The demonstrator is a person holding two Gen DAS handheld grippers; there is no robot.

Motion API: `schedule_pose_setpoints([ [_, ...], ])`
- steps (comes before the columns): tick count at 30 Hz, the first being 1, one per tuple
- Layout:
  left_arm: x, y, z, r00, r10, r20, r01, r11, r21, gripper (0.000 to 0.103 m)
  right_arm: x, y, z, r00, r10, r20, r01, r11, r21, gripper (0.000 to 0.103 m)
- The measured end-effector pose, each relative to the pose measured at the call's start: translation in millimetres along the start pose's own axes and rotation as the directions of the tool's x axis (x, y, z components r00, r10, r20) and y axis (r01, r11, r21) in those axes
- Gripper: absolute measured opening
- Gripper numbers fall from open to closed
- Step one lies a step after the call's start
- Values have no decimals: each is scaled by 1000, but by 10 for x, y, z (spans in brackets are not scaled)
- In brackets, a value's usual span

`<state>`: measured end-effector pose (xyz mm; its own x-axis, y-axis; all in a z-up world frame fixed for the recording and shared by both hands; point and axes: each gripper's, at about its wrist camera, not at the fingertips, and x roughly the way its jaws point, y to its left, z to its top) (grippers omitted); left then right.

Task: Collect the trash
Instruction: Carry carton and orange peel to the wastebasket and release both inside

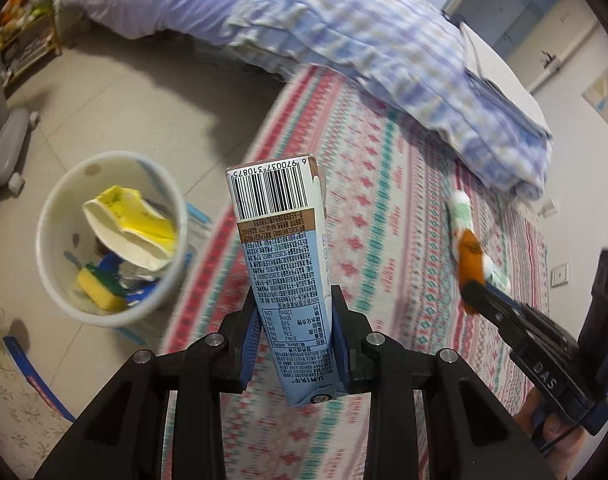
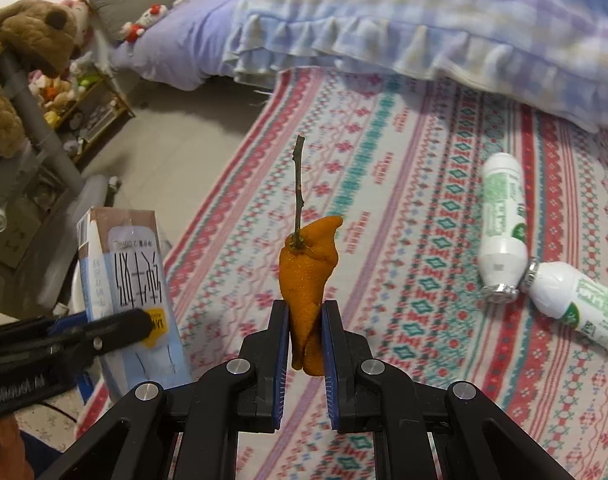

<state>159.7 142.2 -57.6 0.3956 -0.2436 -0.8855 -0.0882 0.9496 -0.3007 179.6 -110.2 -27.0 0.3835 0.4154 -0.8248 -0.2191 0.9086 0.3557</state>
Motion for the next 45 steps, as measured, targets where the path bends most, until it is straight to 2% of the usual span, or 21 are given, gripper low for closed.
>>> schedule_pose_setpoints([
  [4, -50, 349, 64, 1000, 5, 6, -5, 999, -42, 34, 2, 87, -18, 1000, 8, 12, -8, 1000, -9, 14],
  [8, -100, 788, 166, 999, -37, -7, 36, 991, -126, 33, 36, 222, -22, 999, 35, 14, -35, 999, -20, 14],
  [12, -244, 1340, 290, 1000, 0, 31, 8, 971, -239, 33, 133, 402, -18, 998, 62, 0, -62, 997, -44, 14],
  [18, -259, 1912, 349, 999, 30, 24, -20, 941, -337, 33, 362, 681, 2, 994, 105, -34, -107, 992, -68, 14],
  [26, -84, 2172, 406, 999, 32, -7, -32, 923, -384, 33, 741, 1240, -3, 981, 170, -94, -182, 974, -136, 14],
  [30, -26, 2194, 440, 998, 58, -21, -61, 926, -374, 34, 947, 1560, 23, 967, 218, -129, -240, 952, -190, 14],
  [33, -74, 2255, 453, 998, 56, -9, -55, 918, -392, 34, 1131, 1787, 61, 956, 245, -163, -277, 935, -222, 14],
  [35, -140, 2283, 463, 995, 96, 9, -85, 916, -393, 34, 1263, 1955, 74, 941, 271, -202, -318, 913, -257, 14],
  [40, -222, 2425, 471, 991, 131, 22, -109, 897, -428, 34, 1597, 2307, 50, 938, 224, -264, -315, 870, -379, 14],
  [45, -286, 2542, 453, 989, 144, 33, -111, 875, -472, 34, 1991, 2524, 31, 928, 195, -318, -321, 851, -416, 14],
])
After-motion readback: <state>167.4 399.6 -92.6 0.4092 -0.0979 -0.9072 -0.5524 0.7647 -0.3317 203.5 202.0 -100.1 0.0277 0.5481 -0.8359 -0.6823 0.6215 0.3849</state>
